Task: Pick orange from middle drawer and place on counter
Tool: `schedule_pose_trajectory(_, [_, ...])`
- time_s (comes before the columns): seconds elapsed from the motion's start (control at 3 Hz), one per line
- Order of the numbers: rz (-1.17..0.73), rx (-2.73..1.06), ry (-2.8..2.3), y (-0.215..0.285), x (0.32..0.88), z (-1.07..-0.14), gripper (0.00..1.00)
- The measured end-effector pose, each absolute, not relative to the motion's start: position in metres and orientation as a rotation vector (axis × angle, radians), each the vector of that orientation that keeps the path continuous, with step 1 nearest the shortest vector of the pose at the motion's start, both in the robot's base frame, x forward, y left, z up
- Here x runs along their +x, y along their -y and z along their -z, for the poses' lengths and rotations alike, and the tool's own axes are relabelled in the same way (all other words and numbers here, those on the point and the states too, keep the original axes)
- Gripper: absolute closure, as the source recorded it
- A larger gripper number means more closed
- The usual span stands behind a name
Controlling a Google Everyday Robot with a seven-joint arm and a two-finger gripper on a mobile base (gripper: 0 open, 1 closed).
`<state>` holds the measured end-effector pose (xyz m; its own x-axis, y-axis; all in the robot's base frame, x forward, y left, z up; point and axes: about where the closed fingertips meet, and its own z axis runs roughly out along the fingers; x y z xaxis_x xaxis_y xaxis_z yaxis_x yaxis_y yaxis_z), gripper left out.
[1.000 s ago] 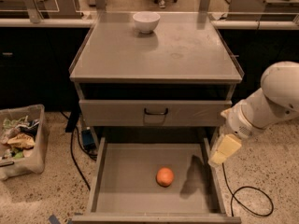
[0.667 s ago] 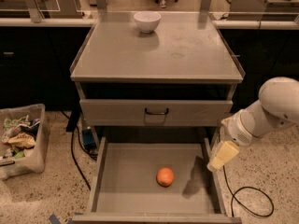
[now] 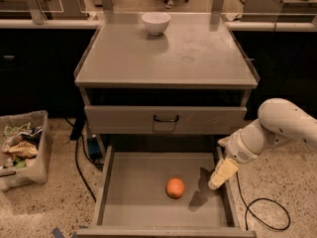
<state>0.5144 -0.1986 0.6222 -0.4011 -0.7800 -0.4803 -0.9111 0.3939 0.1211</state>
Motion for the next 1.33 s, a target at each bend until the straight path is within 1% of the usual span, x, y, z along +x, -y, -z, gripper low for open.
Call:
schedule_pose_trajectory(0.67, [-0.502,-1.453,-2.292,0.197,0.515,-0.613,0.0])
schedule_pose_trajectory(1.33, [-0.672,-1.453,-2.24,0.164,0.524,-0.536,0.0])
